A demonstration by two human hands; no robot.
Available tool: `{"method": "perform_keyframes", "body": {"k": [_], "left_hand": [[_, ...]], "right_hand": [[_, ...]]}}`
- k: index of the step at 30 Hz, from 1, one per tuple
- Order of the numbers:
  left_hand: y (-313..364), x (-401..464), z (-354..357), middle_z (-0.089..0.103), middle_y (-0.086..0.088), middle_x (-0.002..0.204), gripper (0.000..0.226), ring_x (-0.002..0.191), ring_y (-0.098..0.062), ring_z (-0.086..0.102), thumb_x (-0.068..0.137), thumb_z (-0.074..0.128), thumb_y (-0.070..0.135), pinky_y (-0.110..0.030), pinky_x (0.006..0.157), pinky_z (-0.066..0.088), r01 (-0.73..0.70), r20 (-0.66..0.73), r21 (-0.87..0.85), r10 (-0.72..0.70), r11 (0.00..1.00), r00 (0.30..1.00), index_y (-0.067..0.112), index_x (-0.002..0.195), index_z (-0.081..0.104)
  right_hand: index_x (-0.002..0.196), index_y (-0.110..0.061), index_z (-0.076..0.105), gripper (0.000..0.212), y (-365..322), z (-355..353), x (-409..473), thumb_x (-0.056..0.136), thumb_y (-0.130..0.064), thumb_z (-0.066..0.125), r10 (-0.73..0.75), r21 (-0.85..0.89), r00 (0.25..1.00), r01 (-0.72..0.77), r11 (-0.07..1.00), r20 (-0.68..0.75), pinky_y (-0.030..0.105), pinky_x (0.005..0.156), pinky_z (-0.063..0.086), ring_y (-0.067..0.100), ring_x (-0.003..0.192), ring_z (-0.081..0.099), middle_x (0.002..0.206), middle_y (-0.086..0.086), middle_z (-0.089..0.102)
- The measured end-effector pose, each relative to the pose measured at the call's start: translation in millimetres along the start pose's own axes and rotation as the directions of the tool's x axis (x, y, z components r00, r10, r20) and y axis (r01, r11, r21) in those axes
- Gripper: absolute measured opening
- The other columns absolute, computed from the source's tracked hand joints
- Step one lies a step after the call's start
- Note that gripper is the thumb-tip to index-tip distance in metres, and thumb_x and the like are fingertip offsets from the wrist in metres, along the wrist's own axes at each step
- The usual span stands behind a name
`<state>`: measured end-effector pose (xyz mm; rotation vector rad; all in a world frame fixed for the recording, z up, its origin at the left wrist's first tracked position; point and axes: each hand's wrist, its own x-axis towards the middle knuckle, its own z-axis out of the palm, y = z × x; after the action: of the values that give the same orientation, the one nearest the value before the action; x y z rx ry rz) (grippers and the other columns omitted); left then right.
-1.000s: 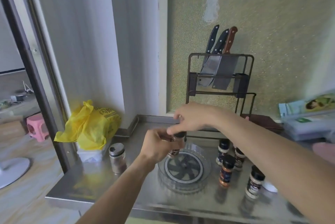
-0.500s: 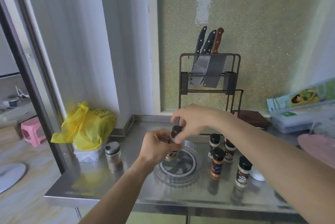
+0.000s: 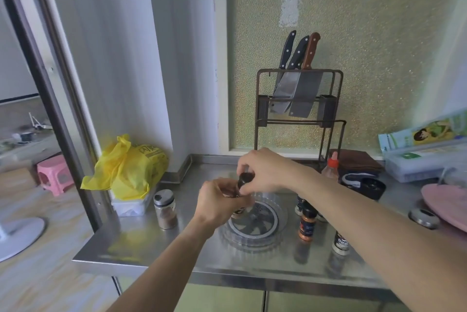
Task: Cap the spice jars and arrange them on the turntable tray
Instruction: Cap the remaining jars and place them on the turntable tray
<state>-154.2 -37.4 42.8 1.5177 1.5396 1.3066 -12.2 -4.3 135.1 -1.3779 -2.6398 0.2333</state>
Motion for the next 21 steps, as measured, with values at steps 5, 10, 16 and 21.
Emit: {"method": "perform_keyframes", "body": {"k": [5,10,16,21], "left_hand": [[-15,-9,-13,0.075,0.011,0.071,0.027,0.064,-0.013,0.072,0.066,0.091,0.021,-0.033,0.067,0.063,-0.06,-0.089,0.062,0.066,0.996,0.994,0.044,0.066,0.076],[-54,-23,-26,0.076,0.002,0.068,0.028,0.061,-0.016,0.071,0.069,0.082,0.009,-0.029,0.062,0.058,0.016,-0.168,0.118,0.004,0.993,0.986,0.036,0.066,0.072],[-97,-32,-30,0.075,0.011,0.065,0.023,0.067,0.003,0.071,0.071,0.076,0.008,-0.024,0.068,0.058,0.156,-0.219,0.169,-0.118,0.973,0.969,0.03,0.073,0.07],[-116,-29,-26,0.077,0.006,0.077,0.017,0.077,-0.003,0.074,0.076,0.072,0.011,-0.032,0.078,0.062,0.156,-0.24,0.172,-0.112,0.973,0.964,0.022,0.09,0.074]], "right_hand": [[0.088,-0.017,0.08,0.023,-14,36,8,0.077,-0.038,0.082,0.052,0.057,0.978,-0.041,0.997,-0.203,0.032,0.068,0.052,0.023,0.081,0.068,0.083,0.002,0.076],[0.108,-0.018,0.071,0.035,-36,99,18,0.082,-0.039,0.08,0.139,0.21,0.942,-0.076,0.975,-0.304,0.033,0.084,0.052,0.025,0.101,0.067,0.107,0.002,0.075],[0.121,-0.021,0.064,0.039,-50,160,27,0.087,-0.035,0.077,0.185,0.286,0.941,-0.102,0.953,-0.281,0.035,0.093,0.051,0.025,0.109,0.063,0.12,0.003,0.07],[0.13,-0.023,0.062,0.045,-51,179,34,0.089,-0.035,0.075,0.21,0.316,0.937,-0.117,0.942,-0.278,0.035,0.099,0.052,0.023,0.113,0.064,0.125,0.002,0.069]]}}
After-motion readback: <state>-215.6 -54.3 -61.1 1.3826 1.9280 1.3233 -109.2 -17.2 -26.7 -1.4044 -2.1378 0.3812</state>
